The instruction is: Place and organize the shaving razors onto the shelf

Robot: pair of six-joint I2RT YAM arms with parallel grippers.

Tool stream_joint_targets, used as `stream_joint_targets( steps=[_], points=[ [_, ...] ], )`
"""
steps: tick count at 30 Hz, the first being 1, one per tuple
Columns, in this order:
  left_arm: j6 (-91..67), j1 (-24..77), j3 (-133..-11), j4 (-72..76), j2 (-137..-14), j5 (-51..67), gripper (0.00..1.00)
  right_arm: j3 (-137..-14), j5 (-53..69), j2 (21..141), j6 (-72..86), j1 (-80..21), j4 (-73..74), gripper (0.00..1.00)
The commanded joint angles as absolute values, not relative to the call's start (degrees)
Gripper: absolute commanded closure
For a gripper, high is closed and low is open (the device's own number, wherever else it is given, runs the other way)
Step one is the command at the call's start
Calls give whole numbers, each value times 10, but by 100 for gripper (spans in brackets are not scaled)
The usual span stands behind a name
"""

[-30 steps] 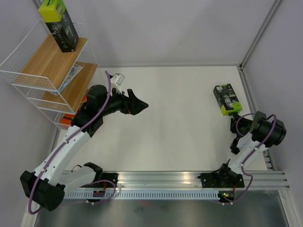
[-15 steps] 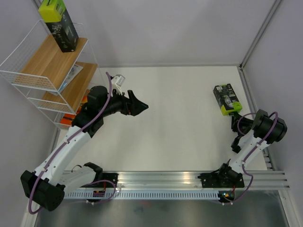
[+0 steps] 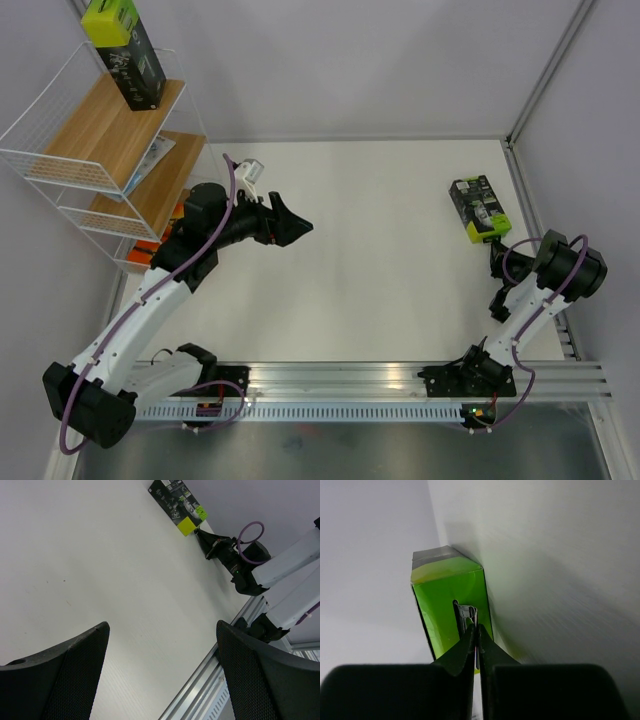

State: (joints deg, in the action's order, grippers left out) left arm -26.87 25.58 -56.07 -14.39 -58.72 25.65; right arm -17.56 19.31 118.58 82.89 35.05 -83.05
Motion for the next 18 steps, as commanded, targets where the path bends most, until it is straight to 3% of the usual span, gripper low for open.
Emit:
stream_joint_targets(
  steps=[1,8,12,18],
  points=[
    [-265,258,-559,-125,-580,261,9,-182,182,1205,800,352,-1001,93],
    [-265,259,-559,-126,-577,260,9,-178,198,1166,800,352,-992,99],
    [-265,258,-556,-128,-578,258,9,-183,226,1070,759,352,-868,99],
    [-258,258,-556,-142,-579,249,9,-279,199,804,532,352,-346,99]
  ],
)
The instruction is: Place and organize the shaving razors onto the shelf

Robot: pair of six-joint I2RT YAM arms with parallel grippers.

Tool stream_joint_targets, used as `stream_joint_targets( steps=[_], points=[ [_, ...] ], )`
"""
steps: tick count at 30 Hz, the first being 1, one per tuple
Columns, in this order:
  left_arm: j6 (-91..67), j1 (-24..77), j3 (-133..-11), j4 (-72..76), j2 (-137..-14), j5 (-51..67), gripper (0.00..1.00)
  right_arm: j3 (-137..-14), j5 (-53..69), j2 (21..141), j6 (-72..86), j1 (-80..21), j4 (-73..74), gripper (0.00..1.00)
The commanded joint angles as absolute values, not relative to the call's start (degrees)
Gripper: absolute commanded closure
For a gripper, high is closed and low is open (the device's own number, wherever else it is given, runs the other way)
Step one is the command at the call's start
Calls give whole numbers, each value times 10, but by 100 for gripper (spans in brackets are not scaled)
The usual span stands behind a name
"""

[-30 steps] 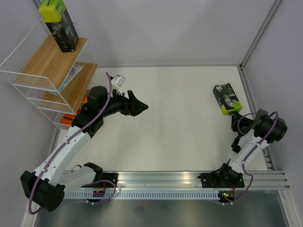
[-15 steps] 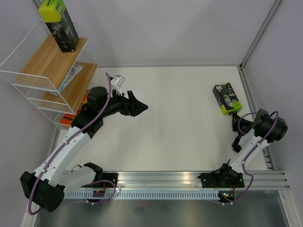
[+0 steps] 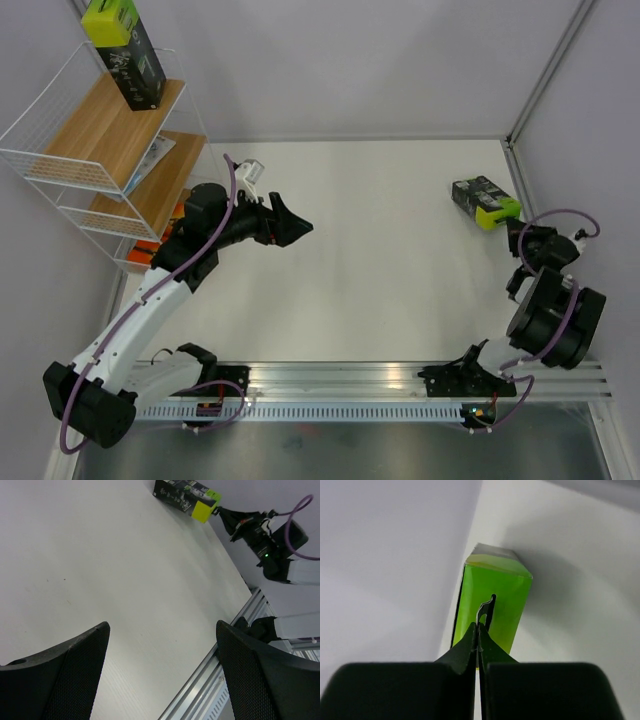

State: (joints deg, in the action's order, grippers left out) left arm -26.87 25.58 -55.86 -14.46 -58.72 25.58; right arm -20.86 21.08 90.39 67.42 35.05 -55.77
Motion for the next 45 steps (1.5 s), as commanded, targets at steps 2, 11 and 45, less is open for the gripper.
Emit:
stream_joint_targets(
  steps=[2,11,45],
  points=[
    [-256,259,-556,-144,-577,249,9,-340,181,747,471,352,-173,99],
    [-223,276,-541,-146,-580,288,10,-453,203,725,418,331,84,99],
    [-62,686,-493,264,-812,-234,0,-698,9,643,523,-82,339,99]
  ],
)
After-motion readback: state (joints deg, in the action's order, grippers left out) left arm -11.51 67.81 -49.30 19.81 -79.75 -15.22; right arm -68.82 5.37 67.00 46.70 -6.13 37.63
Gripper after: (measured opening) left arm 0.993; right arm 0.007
